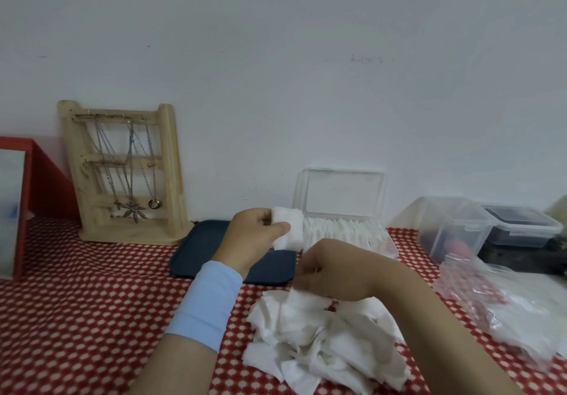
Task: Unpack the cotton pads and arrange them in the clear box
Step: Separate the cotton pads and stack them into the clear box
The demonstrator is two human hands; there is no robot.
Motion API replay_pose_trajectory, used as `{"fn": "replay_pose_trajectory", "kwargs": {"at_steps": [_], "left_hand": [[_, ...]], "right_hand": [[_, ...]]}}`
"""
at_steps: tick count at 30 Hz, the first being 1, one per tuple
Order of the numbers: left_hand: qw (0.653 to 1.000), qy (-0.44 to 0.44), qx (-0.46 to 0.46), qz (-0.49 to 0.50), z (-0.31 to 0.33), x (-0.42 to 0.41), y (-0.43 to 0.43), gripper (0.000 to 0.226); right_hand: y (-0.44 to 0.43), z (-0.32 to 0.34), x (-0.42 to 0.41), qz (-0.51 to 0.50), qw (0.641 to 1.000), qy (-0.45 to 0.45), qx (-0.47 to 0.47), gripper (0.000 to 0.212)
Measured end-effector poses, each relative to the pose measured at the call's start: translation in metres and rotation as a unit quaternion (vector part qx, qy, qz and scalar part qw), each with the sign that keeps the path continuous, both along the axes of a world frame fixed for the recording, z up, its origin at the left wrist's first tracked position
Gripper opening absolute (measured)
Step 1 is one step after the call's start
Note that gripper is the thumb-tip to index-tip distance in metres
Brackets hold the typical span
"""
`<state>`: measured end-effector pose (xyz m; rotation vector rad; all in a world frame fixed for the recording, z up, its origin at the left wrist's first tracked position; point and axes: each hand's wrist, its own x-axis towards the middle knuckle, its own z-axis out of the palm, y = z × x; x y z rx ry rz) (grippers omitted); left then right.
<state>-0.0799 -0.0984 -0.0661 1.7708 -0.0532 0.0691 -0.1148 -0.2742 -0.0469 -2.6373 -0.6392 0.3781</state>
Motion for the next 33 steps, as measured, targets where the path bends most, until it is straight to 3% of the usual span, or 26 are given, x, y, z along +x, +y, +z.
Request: {"fn": "replay_pose_trajectory", "kwargs": {"at_steps": [2,4,7,9,12,17,23,25,29,33], "left_hand": [[1.000,0.004,0.002,-0.001,-0.001,0.000,0.000,0.016],[1.000,0.013,-0.003,0.001,-0.002,0.001,-0.001,0.014],[0.997,0.055,-0.050,-0.011,-0.002,0.002,-0.004,0.008],[0.988,0.091,-0.121,-0.031,-0.003,0.001,-0.006,0.017],[0.975,0.111,-0.180,-0.070,-0.003,-0.003,-0.011,0.021],[0.965,0.134,-0.201,-0.101,0.001,-0.005,-0.016,0.035],[0.981,0.100,-0.117,-0.116,-0.004,-0.004,-0.017,0.032],[0.982,0.095,-0.108,-0.118,-0.004,-0.004,-0.015,0.030],[0.975,0.086,-0.108,-0.171,-0.003,-0.006,-0.014,0.027],[0.982,0.063,-0.078,-0.161,-0.003,-0.006,-0.015,0.031]], "right_hand": [[-0.004,0.004,0.002,-0.019,0.998,-0.045,0.044,0.030],[-0.008,0.008,0.004,-0.064,0.985,-0.059,0.151,0.029],[-0.011,0.016,0.001,-0.160,0.910,0.016,0.382,0.027],[-0.010,0.018,0.001,-0.207,0.872,0.026,0.444,0.024],[-0.004,0.012,0.004,-0.267,0.863,-0.013,0.429,0.020],[-0.006,0.001,0.013,-0.294,0.870,-0.083,0.386,0.021],[-0.010,-0.001,0.017,-0.297,0.898,-0.132,0.297,0.020],[-0.015,0.000,0.018,-0.278,0.910,-0.127,0.279,0.028],[-0.024,0.002,0.020,-0.192,0.931,-0.054,0.306,0.063],[-0.030,0.001,0.023,-0.172,0.932,-0.050,0.314,0.043]]}}
